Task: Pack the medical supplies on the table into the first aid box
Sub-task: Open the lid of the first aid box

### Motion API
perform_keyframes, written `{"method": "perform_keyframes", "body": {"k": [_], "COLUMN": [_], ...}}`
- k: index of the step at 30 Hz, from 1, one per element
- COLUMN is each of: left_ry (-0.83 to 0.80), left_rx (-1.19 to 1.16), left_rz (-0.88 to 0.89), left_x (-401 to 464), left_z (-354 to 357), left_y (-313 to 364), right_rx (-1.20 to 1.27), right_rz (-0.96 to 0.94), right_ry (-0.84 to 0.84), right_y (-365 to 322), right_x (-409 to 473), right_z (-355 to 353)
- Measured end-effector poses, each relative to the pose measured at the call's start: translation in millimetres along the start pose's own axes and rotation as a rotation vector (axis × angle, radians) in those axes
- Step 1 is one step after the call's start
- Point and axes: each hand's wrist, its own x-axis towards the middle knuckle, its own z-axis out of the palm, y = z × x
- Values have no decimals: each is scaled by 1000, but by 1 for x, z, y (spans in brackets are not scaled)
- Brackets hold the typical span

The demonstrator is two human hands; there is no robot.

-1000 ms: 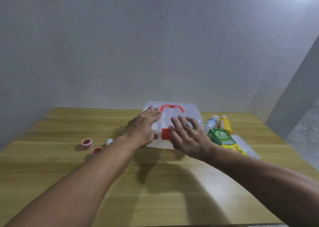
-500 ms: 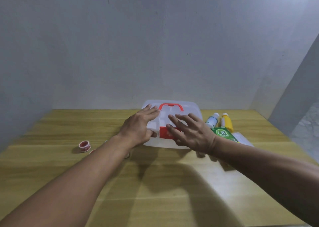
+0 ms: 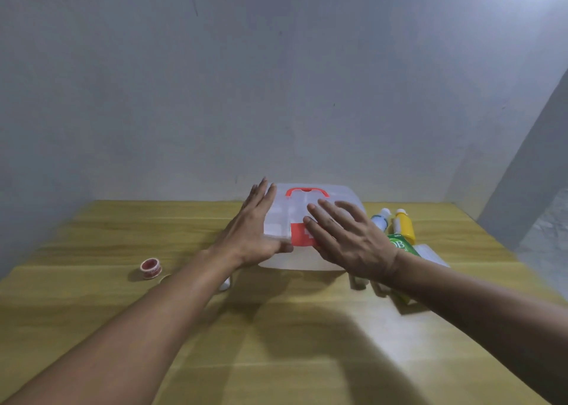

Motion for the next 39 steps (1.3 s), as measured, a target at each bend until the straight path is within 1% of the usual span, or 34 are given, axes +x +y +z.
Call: {"method": "perform_keyframes", "body": {"k": [5, 8, 11, 14, 19, 22, 27, 31, 36, 39], "left_ry": [128, 125, 59, -44, -118, -155, -139, -107, -66, -122], "left_rx": [-213, -290, -312, -216, -17, 75, 163, 265, 308, 331], "left_rz": [-130, -231, -259, -253, -296, -315, -296, -268, -239, -232], "left_x": [-3, -5, -5, -11, -12, -8, -8, -4, 10, 18], "left_z": [2, 6, 10, 12, 15, 15, 19, 20, 14, 17], "left_y": [-1, -4, -7, -6, -4, -3, 4, 3, 9, 9], "right_rx": [28, 38, 63, 119, 209, 281, 362, 440, 448, 466], "right_rz": [100, 150, 208, 299, 557, 642, 758, 914, 937, 968], "right_ry": [-40, -67, -52, -65, -170, -235, -299, -359, -431, -447], "right_y": [10, 14, 18, 29, 61, 79, 100, 107, 112, 116], "right_x": [10, 18, 23, 36, 66, 82, 107, 116, 112, 109], "right_z": [-10, -14, -15, -15, -7, 2, 21, 31, 43, 50]}}
